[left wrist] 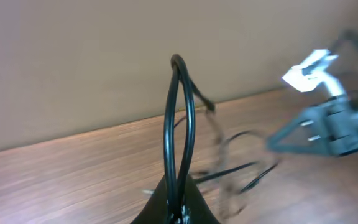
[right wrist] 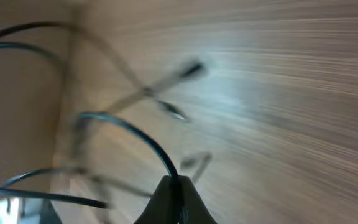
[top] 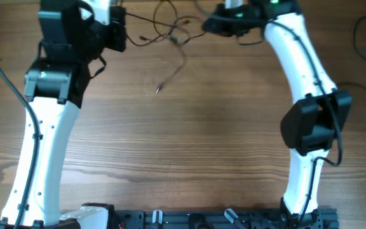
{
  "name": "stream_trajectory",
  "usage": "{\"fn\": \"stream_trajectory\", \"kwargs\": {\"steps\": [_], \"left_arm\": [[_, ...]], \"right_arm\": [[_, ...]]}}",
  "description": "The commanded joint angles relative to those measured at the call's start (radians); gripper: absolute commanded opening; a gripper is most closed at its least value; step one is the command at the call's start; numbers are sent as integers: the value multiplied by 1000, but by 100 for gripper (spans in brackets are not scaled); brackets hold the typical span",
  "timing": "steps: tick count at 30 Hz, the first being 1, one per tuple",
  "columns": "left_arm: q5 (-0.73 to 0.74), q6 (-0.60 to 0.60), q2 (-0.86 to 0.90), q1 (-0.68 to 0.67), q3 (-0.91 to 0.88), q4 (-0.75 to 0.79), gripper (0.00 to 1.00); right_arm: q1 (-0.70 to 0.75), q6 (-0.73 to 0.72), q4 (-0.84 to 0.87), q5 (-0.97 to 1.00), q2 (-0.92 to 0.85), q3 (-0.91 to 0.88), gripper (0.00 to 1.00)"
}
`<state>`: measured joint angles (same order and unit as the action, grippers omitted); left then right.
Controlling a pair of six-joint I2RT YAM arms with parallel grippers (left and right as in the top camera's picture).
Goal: Untangle cables
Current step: 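Pull the grippers apart sideways, stretching the cables between them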
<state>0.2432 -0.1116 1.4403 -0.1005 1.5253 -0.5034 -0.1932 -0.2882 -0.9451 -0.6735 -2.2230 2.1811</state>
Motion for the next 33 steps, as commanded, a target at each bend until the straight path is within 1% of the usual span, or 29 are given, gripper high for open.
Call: {"fn": "stream_trajectory", "kwargs": {"steps": [1,7,8,11,16,20,23,28,33], "left_arm": [[-31,-14,1,69,27,-21,4],[-28,-15,1,104,27,-43,4],[-28,-15,1,103,27,-43,4],[-28,-14,1,104,27,-43,4],[-28,-14,1,115,27,-44,4],[-28,-12,1,120,27,-55,4],[-28,-15,1,127,27,-55,4],[-28,-14,1,176,27,-56,4],[-27,-11,1,223,27,-56,4]], "right_arm": [[112,-26,-26,61,27,-3,5],[212,-23,-60,99,27,-3,5],[217,-17,-64,110,28,-3,5],[222,-10,-84,245,27,-3,4],[238,-4,-104,354,27,-3,4],[266,0,-120,369,27,-3,5],[290,4,-122,463,27,-3,4],[332,61,-138,476,27,-3,5],[366,86,-163,577,27,-3,4]]}}
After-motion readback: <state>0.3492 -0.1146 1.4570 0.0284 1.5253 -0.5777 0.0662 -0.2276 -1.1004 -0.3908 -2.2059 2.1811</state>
